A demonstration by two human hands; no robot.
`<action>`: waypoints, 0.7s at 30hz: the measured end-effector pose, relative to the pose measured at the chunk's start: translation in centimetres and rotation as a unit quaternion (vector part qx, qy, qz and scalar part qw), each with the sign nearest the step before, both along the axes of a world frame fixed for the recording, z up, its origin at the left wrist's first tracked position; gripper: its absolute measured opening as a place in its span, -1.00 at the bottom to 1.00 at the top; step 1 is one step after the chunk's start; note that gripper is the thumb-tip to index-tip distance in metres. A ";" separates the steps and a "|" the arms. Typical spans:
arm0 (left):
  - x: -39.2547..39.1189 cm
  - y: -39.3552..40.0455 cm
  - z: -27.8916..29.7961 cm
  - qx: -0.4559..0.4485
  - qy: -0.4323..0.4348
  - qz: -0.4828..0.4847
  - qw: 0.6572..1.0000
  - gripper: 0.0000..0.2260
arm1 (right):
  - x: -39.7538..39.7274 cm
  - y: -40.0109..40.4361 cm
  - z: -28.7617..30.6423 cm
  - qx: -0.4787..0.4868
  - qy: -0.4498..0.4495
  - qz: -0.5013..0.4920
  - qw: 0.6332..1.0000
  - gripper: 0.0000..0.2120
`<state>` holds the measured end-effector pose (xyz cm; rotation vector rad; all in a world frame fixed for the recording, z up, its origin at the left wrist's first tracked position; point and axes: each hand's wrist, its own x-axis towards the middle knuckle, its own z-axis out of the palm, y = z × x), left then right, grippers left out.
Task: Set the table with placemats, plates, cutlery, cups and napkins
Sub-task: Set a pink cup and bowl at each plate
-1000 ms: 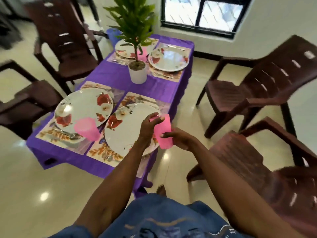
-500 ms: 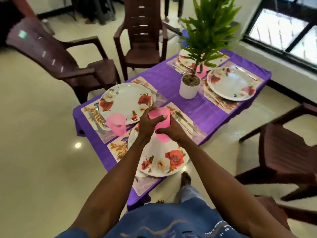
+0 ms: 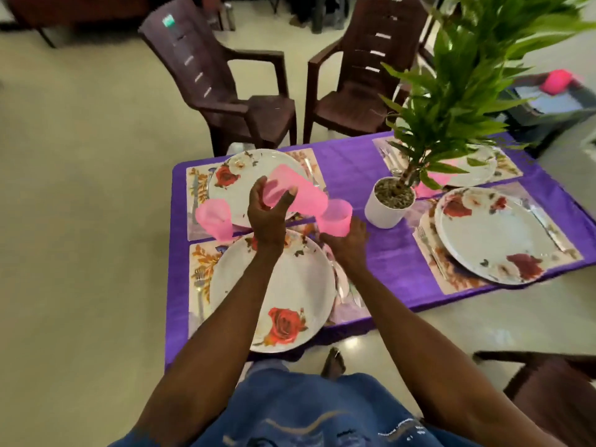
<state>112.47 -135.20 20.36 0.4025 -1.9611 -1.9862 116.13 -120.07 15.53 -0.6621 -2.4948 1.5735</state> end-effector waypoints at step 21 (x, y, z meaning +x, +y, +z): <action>5.3 -4.4 -5.6 -0.160 -0.111 0.021 0.981 -0.23 | -6.3 0.5 -3.7 -0.065 -0.012 0.152 0.986 -0.36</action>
